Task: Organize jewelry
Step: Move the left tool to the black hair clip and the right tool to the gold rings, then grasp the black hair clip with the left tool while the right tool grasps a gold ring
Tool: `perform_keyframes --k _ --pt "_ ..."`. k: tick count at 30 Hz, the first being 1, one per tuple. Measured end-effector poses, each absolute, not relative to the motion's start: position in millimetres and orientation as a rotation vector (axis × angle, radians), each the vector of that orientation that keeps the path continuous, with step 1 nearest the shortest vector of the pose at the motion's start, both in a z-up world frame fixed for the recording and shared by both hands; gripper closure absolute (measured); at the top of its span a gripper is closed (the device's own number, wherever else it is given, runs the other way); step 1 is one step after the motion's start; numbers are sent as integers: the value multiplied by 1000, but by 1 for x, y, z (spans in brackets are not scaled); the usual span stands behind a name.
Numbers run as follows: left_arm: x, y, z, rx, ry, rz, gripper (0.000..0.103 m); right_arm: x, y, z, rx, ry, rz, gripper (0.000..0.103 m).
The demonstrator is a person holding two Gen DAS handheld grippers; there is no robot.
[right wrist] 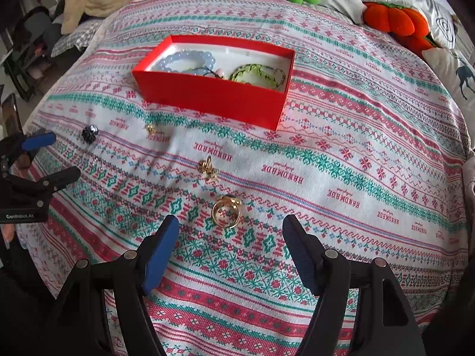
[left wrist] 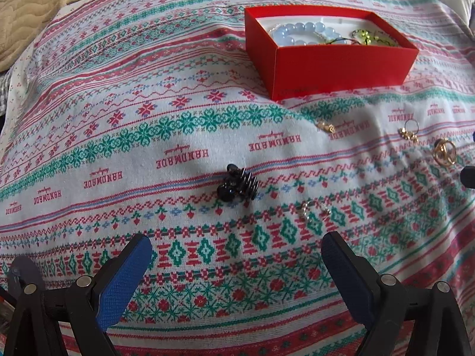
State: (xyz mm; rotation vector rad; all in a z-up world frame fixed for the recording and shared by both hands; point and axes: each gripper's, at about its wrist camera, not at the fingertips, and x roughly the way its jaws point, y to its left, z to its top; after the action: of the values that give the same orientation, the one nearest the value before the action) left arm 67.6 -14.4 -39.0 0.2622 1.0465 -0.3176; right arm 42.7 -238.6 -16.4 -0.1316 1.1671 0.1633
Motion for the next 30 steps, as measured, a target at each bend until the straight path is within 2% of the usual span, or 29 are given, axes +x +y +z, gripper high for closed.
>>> perform_keyframes --k 4,6,10,13,23,26,30 --pt "70 -11 -51 275 1047 -328 7 36 -238 -38 -137 1212 174 28" --pt "70 -8 -55 274 1023 -332 1 33 -238 -45 -147 1209 177 27" --pt "67 -1 -65 270 928 -382 0 26 -245 -50 -139 1168 175 11" --pt "70 1 -65 253 929 -399 0 19 -256 -57 -100 1134 179 1" --pt "81 3 -64 234 931 -411 0 10 -260 -62 -126 1057 195 0" --pt "84 4 -63 224 922 -412 7 16 -260 -59 -129 1062 192 0" --pt "88 5 -58 205 907 -409 26 25 -257 -58 -134 1064 190 0"
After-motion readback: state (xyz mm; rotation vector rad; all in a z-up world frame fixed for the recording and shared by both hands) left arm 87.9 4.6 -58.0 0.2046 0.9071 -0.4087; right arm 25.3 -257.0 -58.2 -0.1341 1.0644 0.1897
